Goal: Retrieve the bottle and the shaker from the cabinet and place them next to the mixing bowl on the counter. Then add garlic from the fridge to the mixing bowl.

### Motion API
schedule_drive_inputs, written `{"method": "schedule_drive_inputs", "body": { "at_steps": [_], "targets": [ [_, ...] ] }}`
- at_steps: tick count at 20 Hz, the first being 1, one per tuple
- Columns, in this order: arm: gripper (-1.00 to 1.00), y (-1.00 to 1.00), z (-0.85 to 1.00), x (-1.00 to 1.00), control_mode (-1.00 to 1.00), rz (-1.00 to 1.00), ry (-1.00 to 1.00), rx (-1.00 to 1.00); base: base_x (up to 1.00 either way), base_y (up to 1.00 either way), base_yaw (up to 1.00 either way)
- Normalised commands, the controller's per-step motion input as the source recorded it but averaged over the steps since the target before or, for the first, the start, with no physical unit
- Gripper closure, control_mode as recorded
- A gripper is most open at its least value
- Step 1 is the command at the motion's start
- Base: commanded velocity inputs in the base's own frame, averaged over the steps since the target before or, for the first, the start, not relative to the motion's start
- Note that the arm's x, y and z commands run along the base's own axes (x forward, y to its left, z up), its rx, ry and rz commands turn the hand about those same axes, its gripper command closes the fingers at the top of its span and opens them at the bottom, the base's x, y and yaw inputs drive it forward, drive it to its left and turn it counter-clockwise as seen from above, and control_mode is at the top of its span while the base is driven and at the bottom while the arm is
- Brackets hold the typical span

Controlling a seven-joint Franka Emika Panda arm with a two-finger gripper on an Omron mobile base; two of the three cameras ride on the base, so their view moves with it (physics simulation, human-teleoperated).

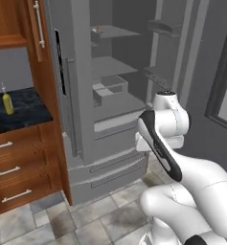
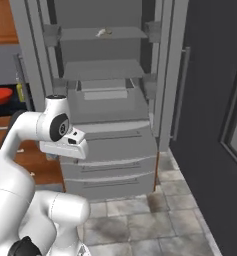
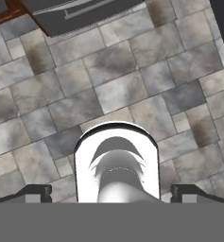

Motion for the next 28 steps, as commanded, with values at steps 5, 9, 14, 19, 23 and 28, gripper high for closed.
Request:
{"method": "schedule_drive_inputs", "body": {
  "at_steps": [5, 9, 14, 19, 23, 28],
  "targets": [
    [-1.00, 0.00, 0.00, 0.00, 1.00, 0.00, 0.00, 0.00, 0.56, -0.50, 0.38],
    [-1.00, 0.00, 0.00, 0.00, 1.00, 0.00, 0.00, 0.00, 0.39, -0.57, 0.35],
    [-1.00, 0.00, 0.00, 0.00, 1.00, 0.00, 0.00, 0.00, 0.43, -0.32, 0.23],
    [-1.00, 0.00, 0.00, 0.00, 1.00, 0.00, 0.00, 0.00, 0.56, -0.28, 0.17],
    [-1.00, 0.00, 0.00, 0.00, 1.00, 0.00, 0.00, 0.00, 0.23, -0.26, 0.04],
    [-1.00, 0.00, 0.00, 0.00, 1.00, 0.00, 0.00, 0.00, 0.16, -0.07, -0.01]
  ]
}}
